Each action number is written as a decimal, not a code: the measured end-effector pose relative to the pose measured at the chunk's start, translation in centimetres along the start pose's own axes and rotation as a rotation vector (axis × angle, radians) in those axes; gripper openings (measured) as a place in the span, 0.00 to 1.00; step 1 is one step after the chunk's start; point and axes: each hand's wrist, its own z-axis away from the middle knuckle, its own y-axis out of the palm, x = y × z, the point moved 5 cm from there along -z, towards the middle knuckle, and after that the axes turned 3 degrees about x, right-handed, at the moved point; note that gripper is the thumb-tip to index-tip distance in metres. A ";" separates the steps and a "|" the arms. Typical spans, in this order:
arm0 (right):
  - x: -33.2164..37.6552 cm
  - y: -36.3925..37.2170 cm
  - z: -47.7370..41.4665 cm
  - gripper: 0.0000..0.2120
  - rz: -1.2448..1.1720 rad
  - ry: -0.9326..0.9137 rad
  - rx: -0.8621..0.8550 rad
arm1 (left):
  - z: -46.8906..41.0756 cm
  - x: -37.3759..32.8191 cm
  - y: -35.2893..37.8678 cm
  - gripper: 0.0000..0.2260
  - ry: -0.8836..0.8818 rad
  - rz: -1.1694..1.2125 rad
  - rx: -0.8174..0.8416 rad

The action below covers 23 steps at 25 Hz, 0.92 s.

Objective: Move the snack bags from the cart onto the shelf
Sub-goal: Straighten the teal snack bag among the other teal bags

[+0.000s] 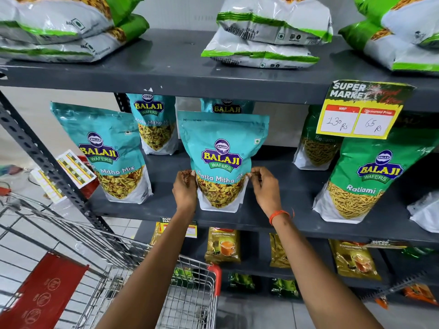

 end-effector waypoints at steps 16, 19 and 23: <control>1.1 3.9 8.1 0.42 0.001 -0.153 -0.178 | 4.2 0.5 -1.2 0.35 0.208 -0.038 0.324; 6.7 8.6 10.0 0.30 -0.103 -0.458 -0.183 | 4.7 -0.8 -7.7 0.36 0.400 -0.096 -0.091; 11.8 19.6 6.9 0.35 -0.294 -0.116 0.277 | 0.3 2.9 -17.0 0.45 0.174 -0.162 -0.259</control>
